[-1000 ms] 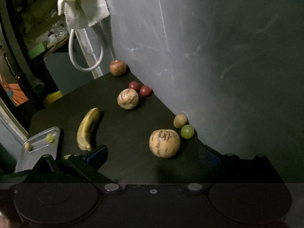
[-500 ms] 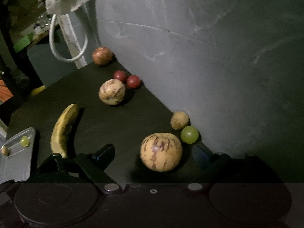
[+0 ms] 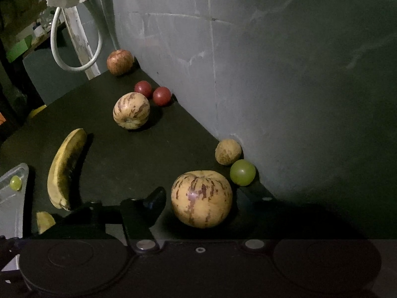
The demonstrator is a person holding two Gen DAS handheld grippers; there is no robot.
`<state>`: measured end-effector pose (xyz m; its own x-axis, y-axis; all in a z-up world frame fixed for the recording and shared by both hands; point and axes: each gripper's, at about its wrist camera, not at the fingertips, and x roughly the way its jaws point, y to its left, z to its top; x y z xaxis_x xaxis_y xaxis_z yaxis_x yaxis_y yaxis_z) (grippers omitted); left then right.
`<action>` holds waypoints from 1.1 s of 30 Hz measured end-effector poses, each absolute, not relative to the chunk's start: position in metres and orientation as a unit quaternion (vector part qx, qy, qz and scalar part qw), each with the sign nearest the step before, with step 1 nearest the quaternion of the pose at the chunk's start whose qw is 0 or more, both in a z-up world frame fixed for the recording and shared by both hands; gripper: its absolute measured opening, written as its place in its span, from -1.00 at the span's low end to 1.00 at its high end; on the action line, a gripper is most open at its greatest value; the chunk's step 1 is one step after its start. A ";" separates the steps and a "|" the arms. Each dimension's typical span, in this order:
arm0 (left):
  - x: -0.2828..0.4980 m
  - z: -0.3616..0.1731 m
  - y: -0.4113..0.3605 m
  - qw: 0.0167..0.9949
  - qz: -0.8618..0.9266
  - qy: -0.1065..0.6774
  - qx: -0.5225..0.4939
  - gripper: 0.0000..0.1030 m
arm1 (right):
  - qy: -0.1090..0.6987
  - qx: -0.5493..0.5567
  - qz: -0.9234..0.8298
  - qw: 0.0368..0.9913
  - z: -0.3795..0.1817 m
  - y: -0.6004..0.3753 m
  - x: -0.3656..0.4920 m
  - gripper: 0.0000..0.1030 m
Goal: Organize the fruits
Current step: 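Grasp the spotted banana with the left tool while the right tool grasps the striped pepino melon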
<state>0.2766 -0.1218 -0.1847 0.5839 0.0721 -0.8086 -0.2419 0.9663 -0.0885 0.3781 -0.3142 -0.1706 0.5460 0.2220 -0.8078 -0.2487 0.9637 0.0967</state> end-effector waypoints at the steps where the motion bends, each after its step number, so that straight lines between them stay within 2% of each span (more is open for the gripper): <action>1: 0.276 -0.184 -0.122 0.885 0.090 0.447 -0.094 0.29 | 0.458 -0.016 0.133 0.879 -0.171 -0.314 0.379 0.07; 3: 0.276 -0.185 -0.123 0.885 0.093 0.448 -0.089 0.21 | 0.457 -0.019 0.135 0.879 -0.171 -0.313 0.379 0.07; 5: 0.276 -0.184 -0.123 0.884 0.099 0.449 -0.082 0.00 | 0.456 -0.022 0.136 0.879 -0.171 -0.313 0.378 0.06; 6: 0.275 -0.184 -0.122 0.884 0.103 0.449 -0.080 -0.22 | 0.456 -0.022 0.136 0.879 -0.171 -0.313 0.378 0.06; 7: 0.275 -0.183 -0.121 0.883 0.103 0.450 -0.079 -0.29 | 0.456 -0.020 0.137 0.879 -0.172 -0.314 0.378 0.06; 11: 0.273 -0.182 -0.120 0.882 0.100 0.453 -0.085 -0.36 | 0.454 -0.018 0.140 0.880 -0.172 -0.316 0.377 0.05; 21: 0.265 -0.182 -0.118 0.882 0.101 0.448 -0.106 -0.38 | 0.451 -0.014 0.166 0.877 -0.168 -0.315 0.363 0.04; 33: 0.254 -0.156 -0.110 0.894 0.109 0.416 -0.128 -0.38 | 0.428 -0.005 0.208 0.879 -0.133 -0.319 0.326 0.04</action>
<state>0.2544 -0.1101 -0.1562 0.6306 0.0885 -0.7710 -0.3014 0.9434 -0.1382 0.3262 -0.3189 -0.1330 0.5465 0.3621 -0.7552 -0.3711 0.9130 0.1692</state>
